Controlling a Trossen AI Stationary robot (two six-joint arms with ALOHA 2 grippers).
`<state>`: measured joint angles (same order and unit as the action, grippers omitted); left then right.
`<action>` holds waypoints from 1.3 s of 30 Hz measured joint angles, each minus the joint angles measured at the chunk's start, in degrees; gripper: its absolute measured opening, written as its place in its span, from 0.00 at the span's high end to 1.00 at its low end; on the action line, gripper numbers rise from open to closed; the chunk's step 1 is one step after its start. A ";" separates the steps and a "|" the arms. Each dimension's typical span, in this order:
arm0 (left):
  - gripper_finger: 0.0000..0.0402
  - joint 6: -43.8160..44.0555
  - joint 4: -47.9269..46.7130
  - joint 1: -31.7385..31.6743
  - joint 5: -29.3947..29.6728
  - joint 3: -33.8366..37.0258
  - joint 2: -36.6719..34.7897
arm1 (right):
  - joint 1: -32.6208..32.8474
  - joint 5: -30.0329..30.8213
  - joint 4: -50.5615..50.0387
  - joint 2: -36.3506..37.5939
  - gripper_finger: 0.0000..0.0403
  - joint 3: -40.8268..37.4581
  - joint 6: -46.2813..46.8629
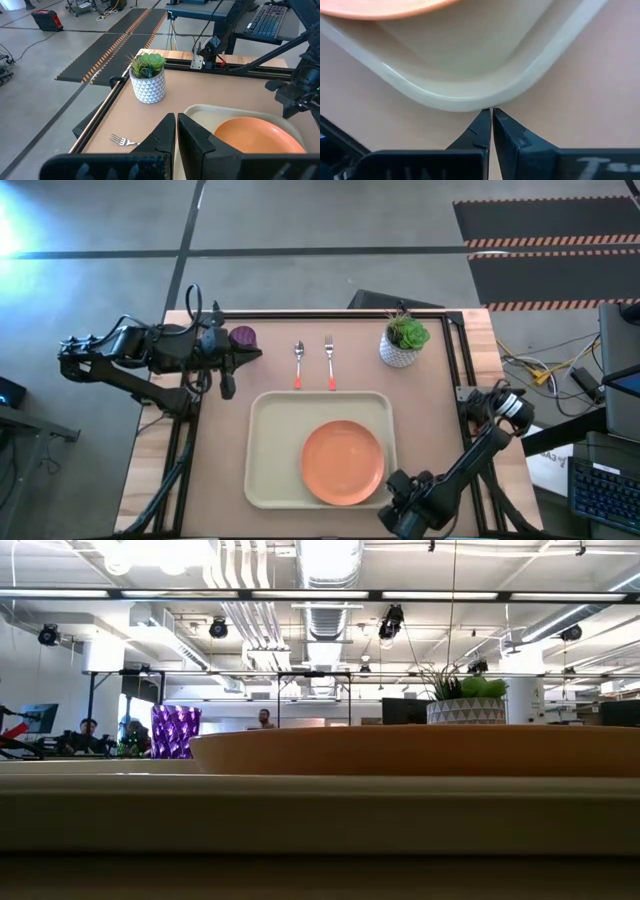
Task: Pick and place plate/cup/fork/spoon on tray
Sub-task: Adjust the white tray, then put the violet cup on the white tray to the top left of the orange plate
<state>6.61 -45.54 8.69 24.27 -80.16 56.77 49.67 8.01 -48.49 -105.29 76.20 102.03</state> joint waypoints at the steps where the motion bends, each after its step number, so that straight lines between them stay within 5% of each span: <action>1: 1.00 0.00 0.00 0.00 0.00 0.00 -0.04 | 0.00 0.25 0.02 0.42 0.98 -0.01 0.28; 6: 1.00 -0.69 -0.02 0.02 1.99 0.02 -0.35 | -0.08 8.90 -0.20 4.91 0.98 1.65 1.71; 11: 1.00 -5.52 -1.81 -0.07 11.20 0.02 0.09 | -0.92 27.52 -6.17 13.07 0.98 3.78 -3.26; 15: 1.00 -1.59 -7.37 -0.28 20.49 0.02 1.56 | -3.19 34.60 -10.09 20.02 0.98 4.01 -8.92; 20: 1.00 3.71 -15.74 -2.69 22.92 0.02 3.71 | -7.76 36.15 -9.97 27.08 0.94 3.78 -24.09; 24: 0.98 7.03 -21.57 -5.50 19.51 0.02 6.28 | -11.17 36.13 -9.64 31.41 0.92 3.78 -34.32; 29: 0.85 11.08 -25.05 -8.39 14.26 0.11 9.98 | -13.21 35.51 -9.55 34.99 0.89 3.76 -42.42; 39: 0.66 18.59 -25.05 -13.58 19.34 -0.47 17.52 | -13.33 36.58 -9.61 37.06 0.89 3.76 -52.30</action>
<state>25.20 -70.59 -4.89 43.62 -80.63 74.30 36.34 44.59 -58.09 -68.23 79.96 49.73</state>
